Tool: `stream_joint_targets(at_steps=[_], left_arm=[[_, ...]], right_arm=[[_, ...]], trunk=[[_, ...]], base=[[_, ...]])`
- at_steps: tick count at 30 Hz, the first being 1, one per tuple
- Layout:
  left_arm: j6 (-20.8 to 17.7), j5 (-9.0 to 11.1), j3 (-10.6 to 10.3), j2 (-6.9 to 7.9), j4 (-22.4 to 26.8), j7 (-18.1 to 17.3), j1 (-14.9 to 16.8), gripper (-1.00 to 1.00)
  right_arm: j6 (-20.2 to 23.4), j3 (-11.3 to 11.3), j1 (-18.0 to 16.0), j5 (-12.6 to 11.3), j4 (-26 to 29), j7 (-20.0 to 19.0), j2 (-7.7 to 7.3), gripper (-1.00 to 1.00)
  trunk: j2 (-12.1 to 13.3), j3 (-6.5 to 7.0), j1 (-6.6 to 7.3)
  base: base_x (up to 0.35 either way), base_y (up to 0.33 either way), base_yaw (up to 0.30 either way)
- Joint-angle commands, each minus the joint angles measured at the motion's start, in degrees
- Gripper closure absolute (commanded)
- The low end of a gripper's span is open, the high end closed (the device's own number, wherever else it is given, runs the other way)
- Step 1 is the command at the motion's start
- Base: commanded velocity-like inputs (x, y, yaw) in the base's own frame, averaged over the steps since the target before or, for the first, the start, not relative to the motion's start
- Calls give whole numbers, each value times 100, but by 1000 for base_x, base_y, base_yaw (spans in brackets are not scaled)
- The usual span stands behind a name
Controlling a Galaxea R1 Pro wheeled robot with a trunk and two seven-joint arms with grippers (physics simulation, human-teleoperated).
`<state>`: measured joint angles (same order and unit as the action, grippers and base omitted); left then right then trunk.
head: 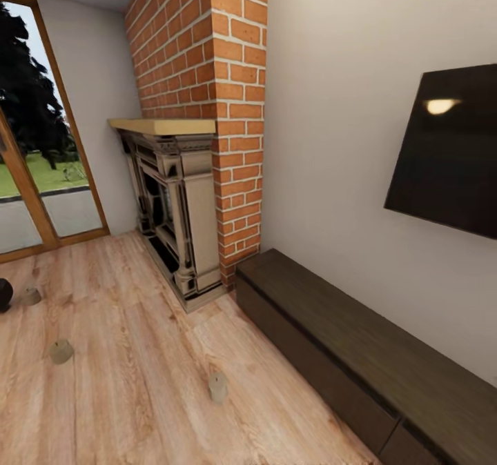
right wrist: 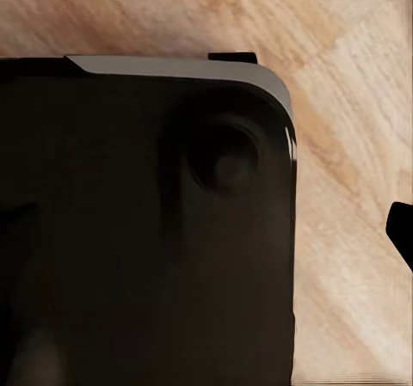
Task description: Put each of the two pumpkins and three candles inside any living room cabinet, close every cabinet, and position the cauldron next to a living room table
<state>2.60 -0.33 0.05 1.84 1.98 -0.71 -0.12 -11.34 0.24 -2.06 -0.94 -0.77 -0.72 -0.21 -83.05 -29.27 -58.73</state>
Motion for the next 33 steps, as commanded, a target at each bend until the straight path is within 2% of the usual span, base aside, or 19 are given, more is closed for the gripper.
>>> stream_joint_targets(at_steps=[1,11,19,33], left_arm=[[13,-3,2,1,4,-6,0,-100],[13,-2,2,1,4,-6,3,-100],[13,-2,-2,1,4,-7,2,-100],[13,-2,2,1,4,-7,0,-100]], right_arm=[[-26,2,-5,-32,-9,-8,-4,-100],[-35,2,-5,-111,-120,-7,-31,-100],[-46,2,-5,-606,-151,-13,-30,-100],[-240,2,-5,-649,-191,-16,3,-100]], trunk=[[-3,-11,0],[-3,-76,0],[-3,-127,0],[-3,-204,0]], base=[[0,0,-219],[0,0,-217],[0,0,-219],[0,0,-231]])
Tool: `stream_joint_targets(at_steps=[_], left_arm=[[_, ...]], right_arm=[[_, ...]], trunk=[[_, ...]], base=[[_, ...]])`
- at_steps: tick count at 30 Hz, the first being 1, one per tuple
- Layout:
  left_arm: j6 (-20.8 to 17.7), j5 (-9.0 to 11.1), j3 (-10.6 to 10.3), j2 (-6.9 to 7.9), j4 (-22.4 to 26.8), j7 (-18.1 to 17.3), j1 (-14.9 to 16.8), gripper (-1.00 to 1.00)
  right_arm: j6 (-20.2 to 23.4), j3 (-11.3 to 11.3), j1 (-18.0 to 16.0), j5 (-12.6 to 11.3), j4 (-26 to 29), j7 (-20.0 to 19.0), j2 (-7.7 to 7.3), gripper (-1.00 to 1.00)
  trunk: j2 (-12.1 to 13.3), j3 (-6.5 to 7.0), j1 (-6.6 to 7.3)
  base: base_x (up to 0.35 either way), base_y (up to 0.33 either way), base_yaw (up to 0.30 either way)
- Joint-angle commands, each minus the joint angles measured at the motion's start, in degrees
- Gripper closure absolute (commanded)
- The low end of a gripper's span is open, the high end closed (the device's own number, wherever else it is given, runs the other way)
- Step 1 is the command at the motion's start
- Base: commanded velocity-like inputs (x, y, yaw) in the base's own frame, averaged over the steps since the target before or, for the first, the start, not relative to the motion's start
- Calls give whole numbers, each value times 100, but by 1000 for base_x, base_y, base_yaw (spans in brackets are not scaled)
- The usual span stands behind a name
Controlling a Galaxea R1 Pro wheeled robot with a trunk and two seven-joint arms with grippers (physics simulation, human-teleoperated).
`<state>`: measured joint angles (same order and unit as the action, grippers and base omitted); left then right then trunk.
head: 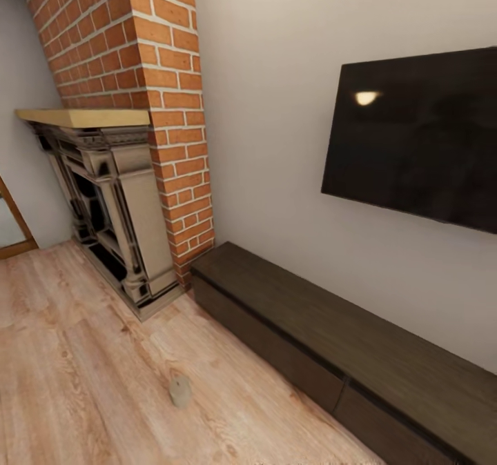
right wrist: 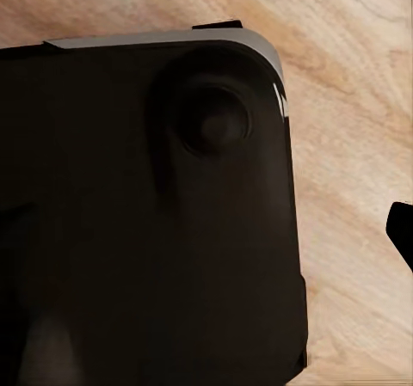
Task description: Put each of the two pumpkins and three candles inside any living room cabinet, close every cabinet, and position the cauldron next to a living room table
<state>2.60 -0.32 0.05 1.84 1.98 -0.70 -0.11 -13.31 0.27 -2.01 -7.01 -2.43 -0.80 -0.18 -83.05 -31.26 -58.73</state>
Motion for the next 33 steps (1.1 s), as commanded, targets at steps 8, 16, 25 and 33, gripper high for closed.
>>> stream_joint_targets(at_steps=[8,16,25,33], left_arm=[[13,-3,2,1,4,-4,2,-100],[13,-3,-1,1,4,-2,-1,-100],[13,-3,1,1,4,-4,-1,-100],[13,-3,2,1,4,-6,-1,-100]], right_arm=[[-48,0,-10,-63,-29,-5,-6,-100],[-44,-1,-10,-64,-26,-8,9,-100],[-42,-2,-10,-64,-26,-8,10,-100],[-38,-1,-10,-66,-21,-8,2,-100]], trunk=[[-3,-46,0],[-3,-56,0],[-3,-57,0],[-3,-57,0]], base=[[0,0,-238],[0,0,-270],[0,0,-277],[0,0,-278]])
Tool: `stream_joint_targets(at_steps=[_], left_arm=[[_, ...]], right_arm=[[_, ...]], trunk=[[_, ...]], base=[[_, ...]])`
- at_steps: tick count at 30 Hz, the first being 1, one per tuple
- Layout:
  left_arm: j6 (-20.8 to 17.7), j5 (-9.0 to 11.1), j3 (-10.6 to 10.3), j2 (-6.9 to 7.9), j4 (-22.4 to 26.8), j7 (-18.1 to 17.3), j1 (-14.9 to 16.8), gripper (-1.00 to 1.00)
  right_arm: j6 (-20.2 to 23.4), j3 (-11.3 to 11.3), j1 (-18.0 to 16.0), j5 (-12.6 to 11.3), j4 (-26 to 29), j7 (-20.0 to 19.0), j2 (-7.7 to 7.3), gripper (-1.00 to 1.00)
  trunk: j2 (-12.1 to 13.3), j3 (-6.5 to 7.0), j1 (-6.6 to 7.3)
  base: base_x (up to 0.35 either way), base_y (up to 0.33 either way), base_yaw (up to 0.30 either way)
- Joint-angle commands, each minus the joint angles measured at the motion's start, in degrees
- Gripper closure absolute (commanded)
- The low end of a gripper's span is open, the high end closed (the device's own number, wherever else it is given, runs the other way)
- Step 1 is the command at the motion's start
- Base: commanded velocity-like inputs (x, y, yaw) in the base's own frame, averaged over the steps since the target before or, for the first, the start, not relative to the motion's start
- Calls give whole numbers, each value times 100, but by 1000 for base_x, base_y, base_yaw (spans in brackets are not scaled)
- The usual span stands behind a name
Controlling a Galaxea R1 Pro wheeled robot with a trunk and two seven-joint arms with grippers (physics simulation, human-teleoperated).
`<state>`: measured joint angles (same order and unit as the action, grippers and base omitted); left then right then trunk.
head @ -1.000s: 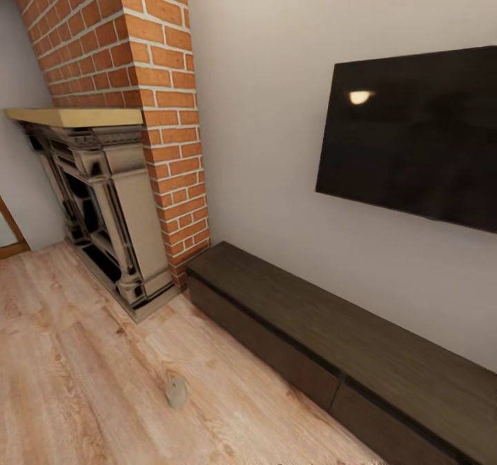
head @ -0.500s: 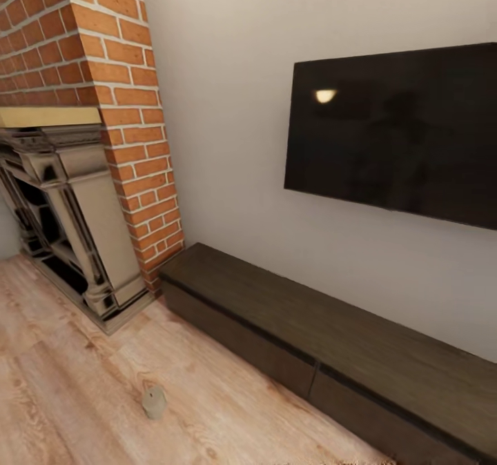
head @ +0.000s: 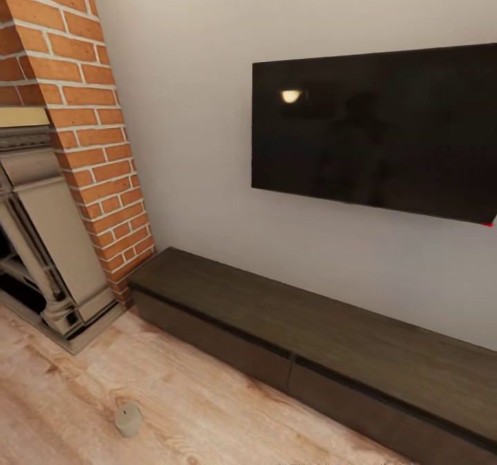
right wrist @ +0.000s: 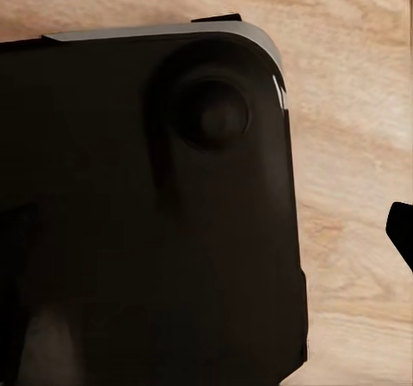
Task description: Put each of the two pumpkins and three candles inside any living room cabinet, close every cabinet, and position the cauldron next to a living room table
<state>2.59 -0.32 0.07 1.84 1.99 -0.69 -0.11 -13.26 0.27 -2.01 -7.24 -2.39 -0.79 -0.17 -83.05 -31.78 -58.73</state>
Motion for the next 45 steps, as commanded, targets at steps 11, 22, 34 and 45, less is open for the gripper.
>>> stream_joint_targets(at_steps=[11,22,34,45], left_arm=[[13,-3,-2,1,3,-6,1,-100],[13,-3,-2,1,3,-9,2,-100],[13,-3,-1,1,3,-8,0,-100],[13,-3,-1,1,3,-7,-3,-100]], right_arm=[[-51,-6,-10,-49,-25,-8,17,-100],[-54,6,-3,-49,-33,-8,29,-100],[-54,0,-1,-42,-34,-8,31,-100],[-54,-1,-1,-41,-25,-8,39,-100]], trunk=[[-3,-5,0],[-3,-4,0],[-3,39,0],[-3,89,0]], base=[[0,0,-278],[0,0,-278],[0,0,-254],[0,0,-240]])
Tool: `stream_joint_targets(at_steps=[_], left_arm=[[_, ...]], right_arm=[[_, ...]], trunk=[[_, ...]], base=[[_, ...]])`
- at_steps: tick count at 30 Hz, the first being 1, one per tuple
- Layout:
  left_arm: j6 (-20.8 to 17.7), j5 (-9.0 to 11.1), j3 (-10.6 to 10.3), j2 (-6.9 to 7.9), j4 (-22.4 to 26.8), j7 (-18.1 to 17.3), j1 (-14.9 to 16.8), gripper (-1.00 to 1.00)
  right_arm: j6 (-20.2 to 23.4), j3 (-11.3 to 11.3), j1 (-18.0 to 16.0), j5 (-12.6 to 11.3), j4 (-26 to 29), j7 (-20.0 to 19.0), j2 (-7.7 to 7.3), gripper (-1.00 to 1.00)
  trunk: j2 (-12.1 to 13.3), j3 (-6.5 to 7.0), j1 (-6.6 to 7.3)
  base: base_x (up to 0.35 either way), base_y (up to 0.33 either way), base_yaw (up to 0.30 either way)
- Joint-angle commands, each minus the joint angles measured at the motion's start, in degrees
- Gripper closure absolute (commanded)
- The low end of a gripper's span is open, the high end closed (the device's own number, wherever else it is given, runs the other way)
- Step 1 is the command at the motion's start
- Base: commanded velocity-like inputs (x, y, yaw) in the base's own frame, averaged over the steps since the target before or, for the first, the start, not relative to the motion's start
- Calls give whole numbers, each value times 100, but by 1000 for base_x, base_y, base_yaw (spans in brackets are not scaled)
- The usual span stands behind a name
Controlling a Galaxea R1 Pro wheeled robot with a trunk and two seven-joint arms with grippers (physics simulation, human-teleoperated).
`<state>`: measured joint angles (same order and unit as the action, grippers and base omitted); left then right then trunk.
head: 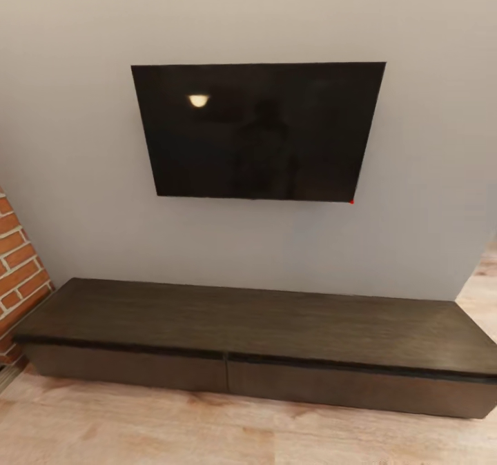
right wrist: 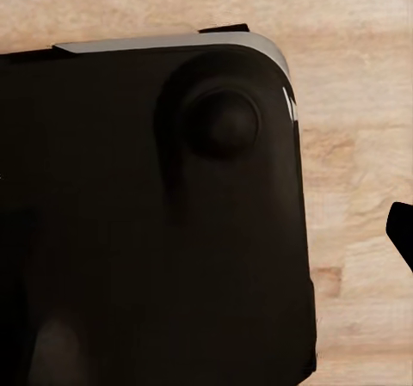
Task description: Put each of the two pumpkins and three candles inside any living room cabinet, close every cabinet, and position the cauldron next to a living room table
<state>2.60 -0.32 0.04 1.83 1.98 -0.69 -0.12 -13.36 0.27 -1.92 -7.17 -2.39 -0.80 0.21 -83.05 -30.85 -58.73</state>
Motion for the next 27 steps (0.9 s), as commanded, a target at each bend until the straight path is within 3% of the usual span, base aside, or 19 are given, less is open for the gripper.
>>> stream_joint_targets(at_steps=[1,17,27], left_arm=[[13,-3,2,1,4,-8,0,-100],[13,-3,-1,1,4,-8,0,-100],[13,-3,1,1,4,-7,2,-100]], right_arm=[[-44,-1,-10,-50,-25,-8,3,-100],[-49,-3,-12,-57,-25,-8,5,-100],[3,-9,-10,-53,-20,15,4,-100]], trunk=[[-2,0,0],[-2,63,0],[-2,73,0]], base=[[0,0,-239],[0,0,-234],[0,0,-48]])
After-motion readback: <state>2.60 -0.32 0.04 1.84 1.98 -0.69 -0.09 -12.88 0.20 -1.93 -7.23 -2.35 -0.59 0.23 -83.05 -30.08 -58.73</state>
